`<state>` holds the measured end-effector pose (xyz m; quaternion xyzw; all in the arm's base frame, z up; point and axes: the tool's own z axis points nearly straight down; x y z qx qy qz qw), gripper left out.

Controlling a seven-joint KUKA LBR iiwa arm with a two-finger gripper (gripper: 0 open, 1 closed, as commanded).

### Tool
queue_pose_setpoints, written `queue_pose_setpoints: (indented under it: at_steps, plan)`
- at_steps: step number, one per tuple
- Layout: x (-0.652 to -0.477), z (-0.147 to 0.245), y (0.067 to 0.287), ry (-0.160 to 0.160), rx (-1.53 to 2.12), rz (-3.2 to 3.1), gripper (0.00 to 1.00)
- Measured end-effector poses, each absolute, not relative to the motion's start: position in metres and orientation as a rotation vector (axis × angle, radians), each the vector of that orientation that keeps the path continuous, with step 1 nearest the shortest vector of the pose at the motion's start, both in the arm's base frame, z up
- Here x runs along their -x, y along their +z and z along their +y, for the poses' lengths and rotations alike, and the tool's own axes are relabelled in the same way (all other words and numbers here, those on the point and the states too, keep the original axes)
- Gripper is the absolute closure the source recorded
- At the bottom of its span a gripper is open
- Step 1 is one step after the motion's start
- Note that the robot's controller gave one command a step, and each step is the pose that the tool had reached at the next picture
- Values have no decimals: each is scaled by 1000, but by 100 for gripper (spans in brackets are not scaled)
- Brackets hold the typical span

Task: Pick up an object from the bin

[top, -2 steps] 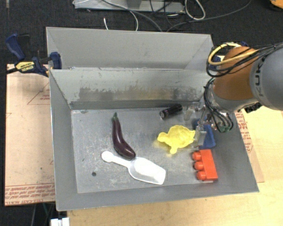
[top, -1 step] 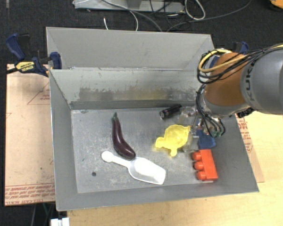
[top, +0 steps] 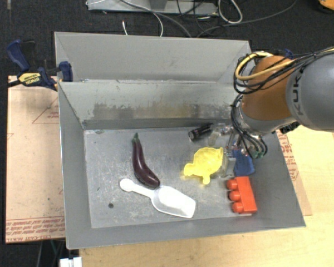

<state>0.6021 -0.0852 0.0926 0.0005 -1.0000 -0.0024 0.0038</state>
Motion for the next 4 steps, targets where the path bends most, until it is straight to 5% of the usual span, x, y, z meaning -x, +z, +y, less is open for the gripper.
queue_pose_setpoints:
  at_steps: [1,2,3,4]
  plan:
    - [-611,-101,120,-4,-367,-3127,0]
    - [-614,-64,76,-5,-162,-3144,0]
    - [-626,-16,71,0,-693,-3076,100]
    - [-626,-16,71,0,-694,-3076,100]
